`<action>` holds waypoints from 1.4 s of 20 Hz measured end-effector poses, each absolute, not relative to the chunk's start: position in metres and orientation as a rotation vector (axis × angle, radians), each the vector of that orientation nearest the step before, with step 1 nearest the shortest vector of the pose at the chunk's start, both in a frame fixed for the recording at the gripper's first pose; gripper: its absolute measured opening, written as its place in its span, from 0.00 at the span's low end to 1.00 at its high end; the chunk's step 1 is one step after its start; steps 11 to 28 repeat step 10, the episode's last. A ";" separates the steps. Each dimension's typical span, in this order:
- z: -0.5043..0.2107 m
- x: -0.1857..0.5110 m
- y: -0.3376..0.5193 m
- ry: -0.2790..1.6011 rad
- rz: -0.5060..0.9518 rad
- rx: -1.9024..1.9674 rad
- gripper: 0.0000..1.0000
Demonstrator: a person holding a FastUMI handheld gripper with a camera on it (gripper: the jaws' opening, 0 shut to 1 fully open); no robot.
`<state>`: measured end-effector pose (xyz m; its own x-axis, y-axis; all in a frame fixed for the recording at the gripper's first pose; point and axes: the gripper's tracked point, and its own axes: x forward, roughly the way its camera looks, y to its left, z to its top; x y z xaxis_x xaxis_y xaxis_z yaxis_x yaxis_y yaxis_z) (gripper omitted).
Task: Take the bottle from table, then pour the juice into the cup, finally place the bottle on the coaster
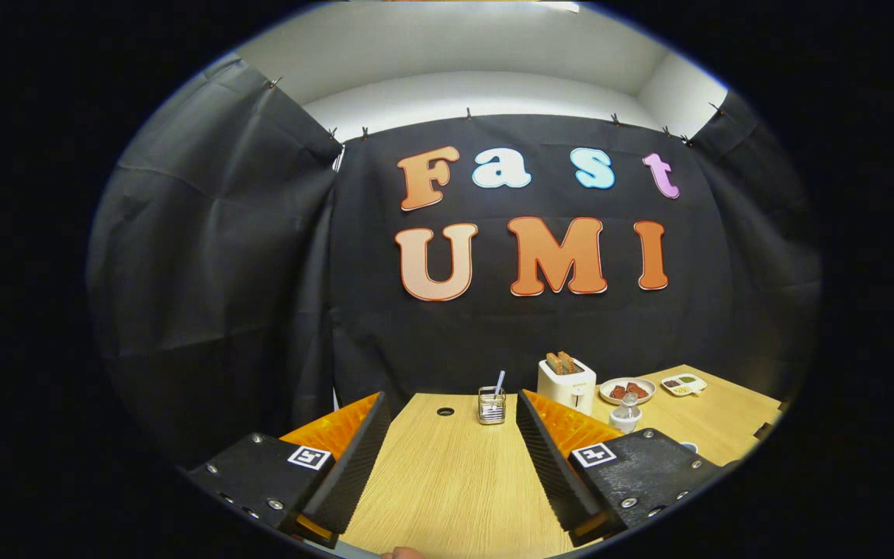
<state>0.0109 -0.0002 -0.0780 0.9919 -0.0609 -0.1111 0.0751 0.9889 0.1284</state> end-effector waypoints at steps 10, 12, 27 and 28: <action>-0.069 0.009 -0.013 0.089 -0.072 0.147 0.97; -0.069 0.009 -0.013 0.089 -0.072 0.147 0.97; -0.069 0.009 -0.013 0.089 -0.072 0.147 0.97; -0.069 0.009 -0.013 0.089 -0.072 0.147 0.97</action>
